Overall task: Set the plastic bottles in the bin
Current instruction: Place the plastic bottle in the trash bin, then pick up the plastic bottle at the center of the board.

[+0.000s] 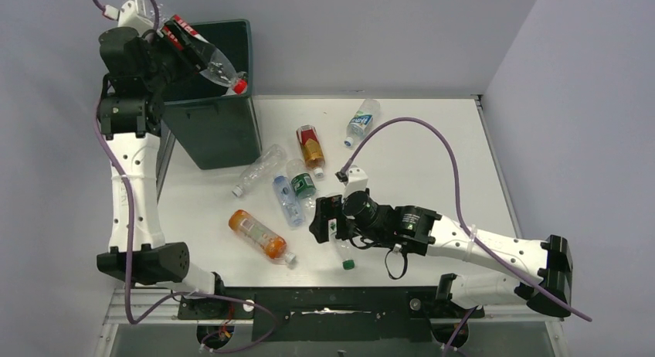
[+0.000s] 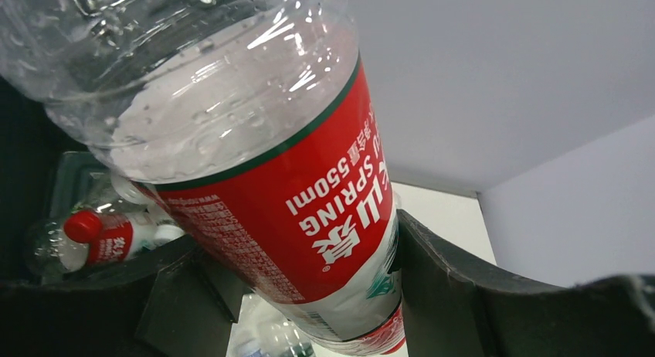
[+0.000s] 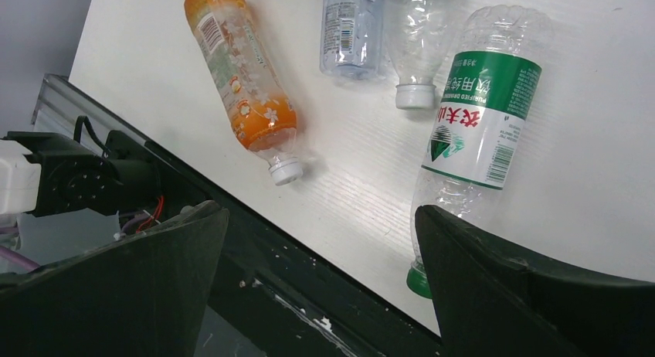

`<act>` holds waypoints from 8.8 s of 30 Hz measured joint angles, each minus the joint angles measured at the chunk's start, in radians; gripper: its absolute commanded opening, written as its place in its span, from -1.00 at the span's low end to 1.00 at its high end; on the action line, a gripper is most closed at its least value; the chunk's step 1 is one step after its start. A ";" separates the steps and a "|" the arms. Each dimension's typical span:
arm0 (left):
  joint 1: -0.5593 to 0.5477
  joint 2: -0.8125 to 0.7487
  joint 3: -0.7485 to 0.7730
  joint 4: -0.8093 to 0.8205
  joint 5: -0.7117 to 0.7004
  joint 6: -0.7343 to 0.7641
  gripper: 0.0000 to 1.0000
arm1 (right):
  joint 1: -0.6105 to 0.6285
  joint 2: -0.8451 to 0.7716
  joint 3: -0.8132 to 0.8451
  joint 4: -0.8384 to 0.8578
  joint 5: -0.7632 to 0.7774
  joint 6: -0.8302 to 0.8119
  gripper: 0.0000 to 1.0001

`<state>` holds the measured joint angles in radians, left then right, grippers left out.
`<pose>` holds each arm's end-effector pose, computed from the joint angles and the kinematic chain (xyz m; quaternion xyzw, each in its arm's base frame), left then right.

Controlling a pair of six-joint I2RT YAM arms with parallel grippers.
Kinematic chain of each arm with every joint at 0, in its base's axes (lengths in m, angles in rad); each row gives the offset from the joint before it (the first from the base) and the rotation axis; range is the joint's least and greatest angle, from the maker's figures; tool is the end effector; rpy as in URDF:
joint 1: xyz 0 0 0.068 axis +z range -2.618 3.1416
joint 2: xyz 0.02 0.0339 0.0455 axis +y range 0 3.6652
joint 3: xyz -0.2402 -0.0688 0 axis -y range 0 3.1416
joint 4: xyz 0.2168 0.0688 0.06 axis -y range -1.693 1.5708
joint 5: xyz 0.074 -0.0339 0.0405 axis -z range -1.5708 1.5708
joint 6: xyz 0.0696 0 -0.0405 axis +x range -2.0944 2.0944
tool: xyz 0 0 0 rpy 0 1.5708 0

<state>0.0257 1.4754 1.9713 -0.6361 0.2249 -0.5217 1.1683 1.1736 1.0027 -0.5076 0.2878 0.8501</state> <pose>0.3000 -0.0078 0.4887 -0.1319 0.7421 -0.2421 0.6110 0.1202 0.2319 0.2689 -0.0803 0.8913 0.2926 0.3369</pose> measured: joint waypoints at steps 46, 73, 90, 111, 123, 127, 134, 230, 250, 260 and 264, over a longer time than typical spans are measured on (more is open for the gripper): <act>0.185 0.388 0.234 -0.103 -0.024 0.070 0.70 | 0.060 0.100 0.009 0.003 0.012 0.037 0.95; -0.235 -0.207 -0.387 -0.069 -0.018 0.056 0.73 | -0.602 0.426 0.281 0.152 -0.140 0.037 0.84; -0.244 -0.340 -0.494 -0.119 0.042 0.099 0.73 | -0.644 0.804 0.557 0.094 -0.007 0.205 0.13; -0.289 -0.339 -0.520 -0.139 0.040 0.122 0.74 | -0.692 1.009 0.743 0.010 0.019 0.231 0.23; -0.293 -0.336 -0.520 -0.139 0.036 0.126 0.74 | -0.703 1.056 0.779 0.005 0.019 0.231 0.17; -0.294 -0.336 -0.520 -0.140 0.034 0.127 0.74 | -0.704 1.069 0.800 0.005 0.018 0.231 0.14; -0.298 -0.336 -0.521 -0.140 0.030 0.134 0.74 | -0.704 1.123 0.841 0.005 0.019 0.230 0.02; -0.562 -0.341 -0.824 0.217 0.120 -0.333 0.75 | -0.164 -0.151 -0.233 0.356 -0.153 -0.094 -0.70; -0.562 -0.335 -0.823 0.138 0.016 -0.303 0.75 | -0.132 -0.157 -0.187 0.346 -0.138 -0.114 -0.71; -0.562 -0.335 -0.823 0.159 -0.019 -0.311 0.74 | -0.119 -0.134 -0.186 0.394 -0.183 -0.114 -0.72; -0.562 -0.336 -0.823 0.175 -0.035 -0.317 0.75 | -0.088 -0.096 -0.177 0.430 -0.192 -0.113 -0.72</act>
<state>-0.5362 1.1389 1.1481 -0.4606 0.1902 -0.8383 1.0801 1.0779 0.8257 -0.0780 0.0959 0.7376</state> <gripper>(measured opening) 0.871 0.347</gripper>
